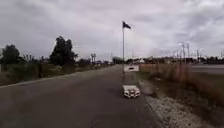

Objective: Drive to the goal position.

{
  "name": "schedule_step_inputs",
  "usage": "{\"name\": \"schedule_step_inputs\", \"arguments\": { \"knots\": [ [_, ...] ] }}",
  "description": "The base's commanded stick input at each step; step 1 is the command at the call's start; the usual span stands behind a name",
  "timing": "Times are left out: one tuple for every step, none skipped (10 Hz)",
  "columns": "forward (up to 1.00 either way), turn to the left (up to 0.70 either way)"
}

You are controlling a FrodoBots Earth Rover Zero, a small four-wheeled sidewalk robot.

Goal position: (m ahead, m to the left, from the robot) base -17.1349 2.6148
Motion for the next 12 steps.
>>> {"name": "schedule_step_inputs", "arguments": {
  "knots": [
    [0.0, 0.7],
    [0.0, 0.7],
    [0.0, 0.7],
    [0.0, 0.7],
    [0.0, 0.7],
    [0.0, 0.7],
    [0.0, 0.7],
    [0.0, 0.7],
    [0.0, 0.7],
    [0.0, 0.7],
    [0.0, 0.7],
    [0.0, 0.7]
  ]
}}
